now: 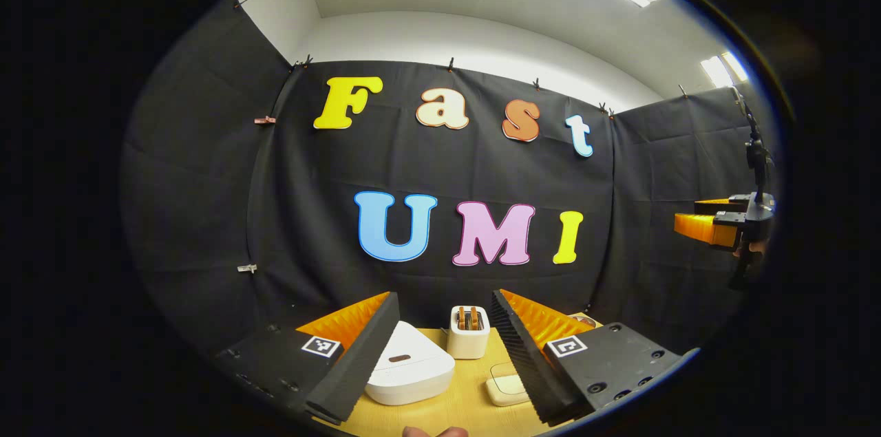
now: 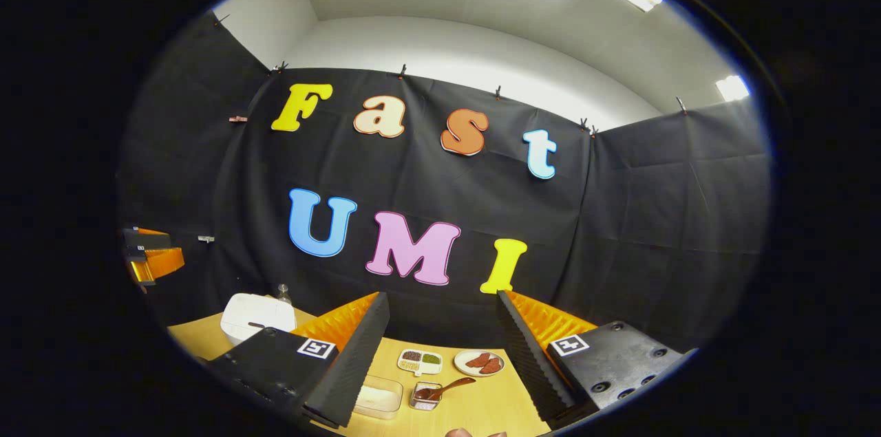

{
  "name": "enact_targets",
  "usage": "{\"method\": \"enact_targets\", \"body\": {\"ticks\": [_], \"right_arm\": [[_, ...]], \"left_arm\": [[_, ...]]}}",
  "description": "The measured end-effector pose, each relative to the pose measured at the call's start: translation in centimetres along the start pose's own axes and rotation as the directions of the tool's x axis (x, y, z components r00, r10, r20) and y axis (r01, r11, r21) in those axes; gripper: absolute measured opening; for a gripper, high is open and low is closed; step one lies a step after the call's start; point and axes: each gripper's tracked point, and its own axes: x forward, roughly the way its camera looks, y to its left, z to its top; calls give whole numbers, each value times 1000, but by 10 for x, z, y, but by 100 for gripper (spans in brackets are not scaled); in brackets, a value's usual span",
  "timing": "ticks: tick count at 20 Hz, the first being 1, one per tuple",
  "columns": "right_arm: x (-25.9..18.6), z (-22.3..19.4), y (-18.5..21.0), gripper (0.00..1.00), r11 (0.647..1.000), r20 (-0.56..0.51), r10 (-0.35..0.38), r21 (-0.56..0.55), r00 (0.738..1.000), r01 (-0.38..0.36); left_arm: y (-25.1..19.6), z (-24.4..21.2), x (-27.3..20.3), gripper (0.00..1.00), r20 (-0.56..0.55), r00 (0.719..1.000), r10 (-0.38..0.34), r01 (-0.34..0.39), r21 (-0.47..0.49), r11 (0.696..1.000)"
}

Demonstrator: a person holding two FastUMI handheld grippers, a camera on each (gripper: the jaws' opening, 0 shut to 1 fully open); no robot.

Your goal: Close the left gripper, press the button to open the rice cooker; take a wooden spoon from the chopstick holder with the right hand, scoop a spoonful of rice and pour it into the rice cooker, then put the wooden spoon back into the chopstick holder.

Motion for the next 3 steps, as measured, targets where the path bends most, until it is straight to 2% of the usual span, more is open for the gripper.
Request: {"method": "enact_targets", "body": {"ticks": [3], "right_arm": [[-3,10,-5,97,1000,2,-3,24,1000,3]], "left_arm": [[3,6,-3,93,0,1000,3,-3,12,1000]]}}
